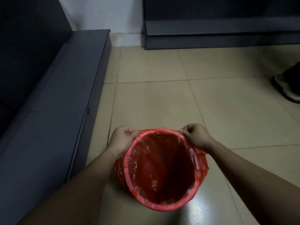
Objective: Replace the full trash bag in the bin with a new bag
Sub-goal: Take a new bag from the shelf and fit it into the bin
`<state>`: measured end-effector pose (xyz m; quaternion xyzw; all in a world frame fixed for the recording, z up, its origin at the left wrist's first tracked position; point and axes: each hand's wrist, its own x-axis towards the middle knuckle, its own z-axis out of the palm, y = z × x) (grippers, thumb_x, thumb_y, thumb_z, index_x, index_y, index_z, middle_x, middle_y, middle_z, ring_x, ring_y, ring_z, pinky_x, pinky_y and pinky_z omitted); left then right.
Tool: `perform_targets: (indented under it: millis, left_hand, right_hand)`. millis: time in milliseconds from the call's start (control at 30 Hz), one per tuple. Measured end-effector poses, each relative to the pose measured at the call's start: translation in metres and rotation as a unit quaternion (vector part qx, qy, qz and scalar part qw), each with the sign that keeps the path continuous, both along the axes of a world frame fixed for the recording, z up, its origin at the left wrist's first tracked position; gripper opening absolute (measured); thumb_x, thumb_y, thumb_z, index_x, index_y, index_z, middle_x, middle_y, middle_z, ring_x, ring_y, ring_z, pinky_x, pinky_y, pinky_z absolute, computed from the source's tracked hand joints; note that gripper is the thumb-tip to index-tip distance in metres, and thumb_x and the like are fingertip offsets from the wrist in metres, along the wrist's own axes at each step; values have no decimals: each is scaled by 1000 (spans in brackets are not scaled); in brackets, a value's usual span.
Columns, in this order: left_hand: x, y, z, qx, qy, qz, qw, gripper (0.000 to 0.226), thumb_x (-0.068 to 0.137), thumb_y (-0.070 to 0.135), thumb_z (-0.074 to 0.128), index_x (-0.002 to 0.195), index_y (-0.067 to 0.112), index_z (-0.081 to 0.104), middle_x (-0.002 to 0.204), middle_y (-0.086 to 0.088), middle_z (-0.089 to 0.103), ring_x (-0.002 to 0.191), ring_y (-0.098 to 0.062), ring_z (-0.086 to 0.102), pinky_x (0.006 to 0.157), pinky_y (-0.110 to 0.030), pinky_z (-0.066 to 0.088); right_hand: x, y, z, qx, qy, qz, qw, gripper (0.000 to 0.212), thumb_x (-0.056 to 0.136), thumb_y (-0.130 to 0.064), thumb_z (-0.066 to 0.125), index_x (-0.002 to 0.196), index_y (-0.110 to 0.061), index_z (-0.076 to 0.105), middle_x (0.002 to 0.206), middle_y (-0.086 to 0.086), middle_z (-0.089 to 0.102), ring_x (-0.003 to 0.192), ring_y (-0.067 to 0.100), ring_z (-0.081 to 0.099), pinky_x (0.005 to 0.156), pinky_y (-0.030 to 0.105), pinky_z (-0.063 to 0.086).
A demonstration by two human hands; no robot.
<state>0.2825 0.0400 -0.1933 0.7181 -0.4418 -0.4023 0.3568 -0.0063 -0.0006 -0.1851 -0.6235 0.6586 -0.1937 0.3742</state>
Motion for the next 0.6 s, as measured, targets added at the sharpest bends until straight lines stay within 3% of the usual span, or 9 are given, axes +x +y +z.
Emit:
perform_targets:
  millis: [67,233,367,467,600]
  left_hand:
    - [-1,-3,-5,24,31,18,999,13,85,20,75,74,14,74,73,4,76,67,-9,72,56,-16,51]
    - [-3,-6,-10,66,95,29,993,12,84,15,77,72,15,74,75,2,77,65,-10,74,59,-21,58]
    - [5,0,-3,69,99,43,992,7,78,18,82,80,19,76,76,3,79,68,-11,75,58,-22,58]
    - [23,21,7,29,53,37,997,12,78,29,82,87,24,77,80,12,78,73,-4,74,66,-22,57]
    - [30,58,16,72,-8,-31,997,24,74,44,81,89,24,78,80,12,78,72,2,72,66,-19,55]
  right_hand:
    - [1,-2,-4,11,2,-4,1000,27,89,-30,71,67,-14,71,70,-7,73,56,-5,61,51,9,41]
    - [-2,-7,-11,60,-18,-24,998,26,87,-30,74,67,-12,75,59,-5,73,55,7,63,52,19,48]
    - [-7,0,-6,53,-83,-40,994,15,89,-25,72,84,-12,76,82,5,77,73,14,69,73,32,57]
    - [-19,18,13,-52,-33,-59,996,11,87,-33,72,83,-23,74,83,-10,73,73,-4,64,67,15,45]
    - [-28,59,30,-20,44,-18,999,19,78,-46,76,73,-28,76,68,-14,72,59,-9,60,56,10,40]
